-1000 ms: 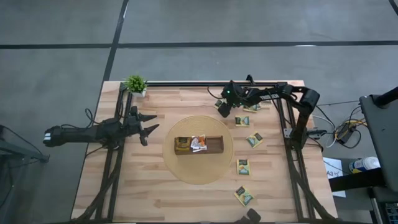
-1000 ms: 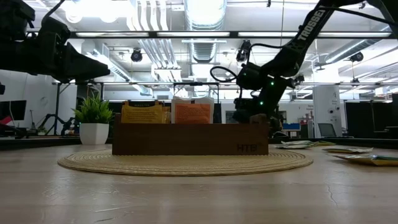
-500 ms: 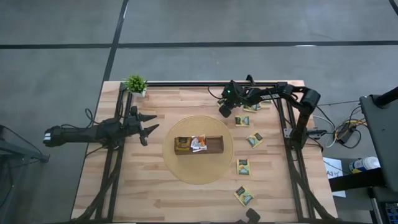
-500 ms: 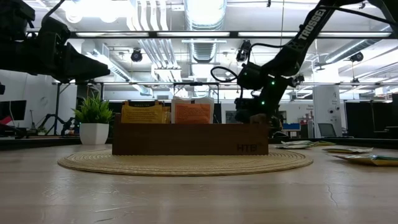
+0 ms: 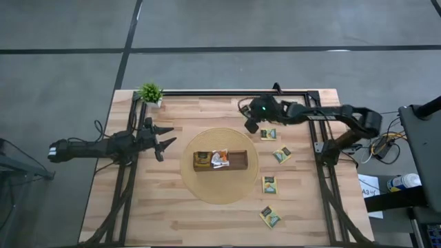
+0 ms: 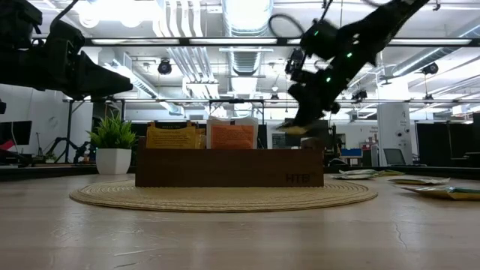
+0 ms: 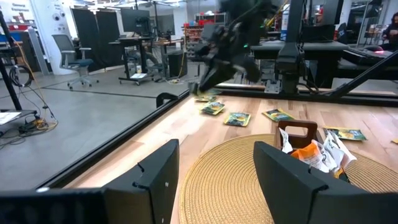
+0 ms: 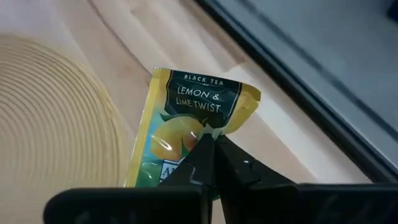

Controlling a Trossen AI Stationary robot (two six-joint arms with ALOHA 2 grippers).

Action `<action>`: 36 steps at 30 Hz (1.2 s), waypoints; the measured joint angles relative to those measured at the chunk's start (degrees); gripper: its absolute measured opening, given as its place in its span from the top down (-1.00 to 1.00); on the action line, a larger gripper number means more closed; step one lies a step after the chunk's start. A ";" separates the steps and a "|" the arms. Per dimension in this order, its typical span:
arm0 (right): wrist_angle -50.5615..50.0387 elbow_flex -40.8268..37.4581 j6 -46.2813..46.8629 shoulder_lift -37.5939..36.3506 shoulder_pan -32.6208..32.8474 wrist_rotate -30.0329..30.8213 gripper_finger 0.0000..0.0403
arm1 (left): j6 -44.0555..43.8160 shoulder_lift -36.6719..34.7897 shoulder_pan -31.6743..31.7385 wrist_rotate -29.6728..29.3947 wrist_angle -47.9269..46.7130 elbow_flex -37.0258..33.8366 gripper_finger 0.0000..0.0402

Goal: Pick & Place Tea
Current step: Put the lemon tea sachet into the right section of the wooden organizer

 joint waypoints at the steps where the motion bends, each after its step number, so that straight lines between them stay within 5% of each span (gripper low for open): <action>1: 0.85 -1.36 0.64 -1.68 1.32 1.44 0.96 | 0.00 0.00 0.00 0.00 0.01 0.00 -0.01; 10: 16.82 -13.21 7.90 -12.65 14.71 13.28 0.96 | 0.00 0.00 0.00 0.01 0.02 0.02 -0.01; 16: 21.95 -16.00 11.33 -12.09 25.02 28.63 0.96 | 0.00 0.04 -0.04 0.00 0.02 0.01 -0.01; 23: 22.26 -13.43 16.42 -7.91 34.49 42.10 0.96 | -0.01 0.09 -0.04 0.00 0.07 0.00 -0.01; 36: 22.08 -4.26 29.34 9.36 44.53 53.41 0.96 | 0.00 0.17 -0.02 -0.02 0.24 0.00 -0.01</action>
